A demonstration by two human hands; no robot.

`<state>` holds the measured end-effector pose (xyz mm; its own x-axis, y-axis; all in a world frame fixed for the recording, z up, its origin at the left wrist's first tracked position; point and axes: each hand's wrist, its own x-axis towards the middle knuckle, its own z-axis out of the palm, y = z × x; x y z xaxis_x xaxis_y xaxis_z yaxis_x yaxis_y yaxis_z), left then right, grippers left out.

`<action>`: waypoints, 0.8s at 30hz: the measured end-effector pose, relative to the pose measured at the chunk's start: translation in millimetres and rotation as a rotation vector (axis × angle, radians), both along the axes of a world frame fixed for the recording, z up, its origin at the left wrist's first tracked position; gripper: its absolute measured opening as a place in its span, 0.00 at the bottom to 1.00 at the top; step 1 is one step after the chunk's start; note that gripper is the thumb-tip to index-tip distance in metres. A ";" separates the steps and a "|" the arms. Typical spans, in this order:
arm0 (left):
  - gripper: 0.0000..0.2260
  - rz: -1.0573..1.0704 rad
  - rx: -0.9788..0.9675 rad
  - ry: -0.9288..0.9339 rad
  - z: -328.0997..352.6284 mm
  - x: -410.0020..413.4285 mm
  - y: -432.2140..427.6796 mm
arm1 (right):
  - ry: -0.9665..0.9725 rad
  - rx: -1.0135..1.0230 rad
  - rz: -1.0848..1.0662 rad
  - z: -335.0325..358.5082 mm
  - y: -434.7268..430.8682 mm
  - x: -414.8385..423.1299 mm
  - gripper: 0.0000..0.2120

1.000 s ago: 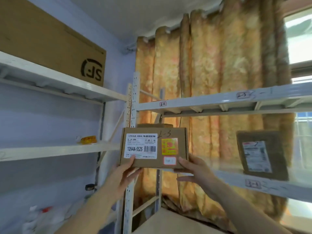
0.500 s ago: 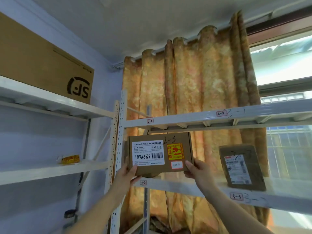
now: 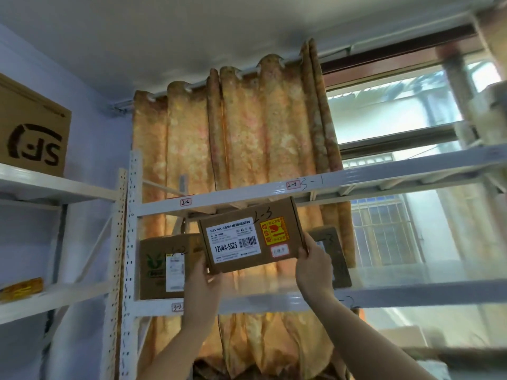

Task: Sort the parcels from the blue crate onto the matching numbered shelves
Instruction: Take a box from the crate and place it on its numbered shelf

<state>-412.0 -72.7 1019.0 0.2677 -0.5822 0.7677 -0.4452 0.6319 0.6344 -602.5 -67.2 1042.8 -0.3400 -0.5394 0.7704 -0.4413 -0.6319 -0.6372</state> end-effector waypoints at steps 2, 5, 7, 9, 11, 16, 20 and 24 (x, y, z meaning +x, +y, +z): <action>0.16 -0.079 0.046 -0.037 -11.8 -14.0 -0.3 | -0.030 0.009 -0.037 -17.4 8.3 -15.5 0.14; 0.21 -0.185 0.161 -0.003 -35.0 -34.5 -11.7 | -0.117 0.102 -0.071 -50.7 17.3 -36.6 0.13; 0.26 -0.216 0.212 0.033 -46.4 -53.1 -23.2 | -0.167 0.151 -0.124 -70.8 22.7 -51.7 0.11; 0.28 -0.257 0.254 0.103 -56.6 -78.9 -25.6 | -0.172 0.153 -0.189 -85.2 26.9 -70.7 0.11; 0.25 -0.278 0.227 0.137 -61.9 -106.8 -23.2 | -0.143 0.141 -0.244 -87.0 29.2 -90.5 0.10; 0.24 -0.346 0.028 0.144 -12.6 -155.2 -42.2 | 0.044 -0.012 -0.384 -40.7 14.6 -135.3 0.11; 0.22 -0.284 -0.177 0.048 62.9 -175.5 -74.5 | 0.119 -0.126 -0.349 32.2 -11.6 -152.0 0.10; 0.24 -0.175 -0.345 -0.135 142.9 -174.4 -103.7 | 0.151 -0.239 -0.239 112.6 -54.3 -163.9 0.13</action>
<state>-586.4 -176.4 1161.9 0.0715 -0.3123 0.9473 -0.3770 0.8708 0.3156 -766.4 -121.4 1155.4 -0.3071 -0.2569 0.9163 -0.6722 -0.6230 -0.3999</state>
